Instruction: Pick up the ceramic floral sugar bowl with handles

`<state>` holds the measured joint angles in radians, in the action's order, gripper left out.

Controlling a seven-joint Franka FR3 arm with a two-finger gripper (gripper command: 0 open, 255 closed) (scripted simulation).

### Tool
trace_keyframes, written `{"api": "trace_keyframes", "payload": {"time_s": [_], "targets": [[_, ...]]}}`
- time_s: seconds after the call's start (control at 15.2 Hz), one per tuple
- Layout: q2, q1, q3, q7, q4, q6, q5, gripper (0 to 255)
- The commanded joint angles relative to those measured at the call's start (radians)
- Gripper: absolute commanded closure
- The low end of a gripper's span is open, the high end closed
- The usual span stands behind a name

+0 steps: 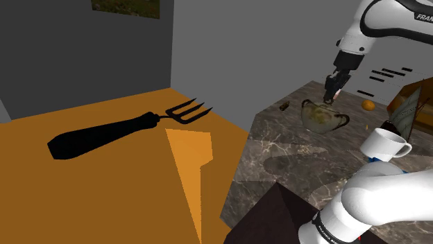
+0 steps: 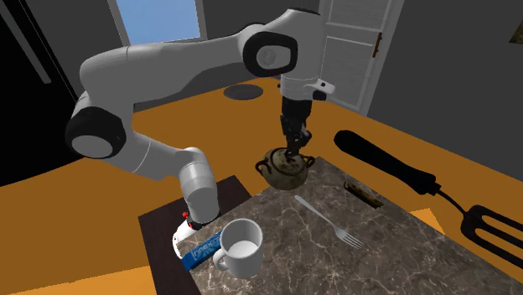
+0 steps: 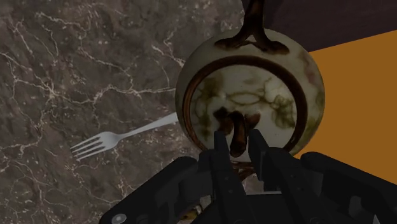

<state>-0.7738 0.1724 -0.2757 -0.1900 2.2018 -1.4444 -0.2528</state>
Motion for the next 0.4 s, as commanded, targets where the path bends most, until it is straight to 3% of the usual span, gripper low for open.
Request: {"api": "trace_keyframes", "payload": {"time_s": [0.0, 0.33], "targets": [[0.011, -0.002, 0.005, -0.002, -0.036, 0.025, 0.005, 255], [0.029, -0.005, 0.01, -0.007, -0.092, 0.061, 0.01, 255]]}}
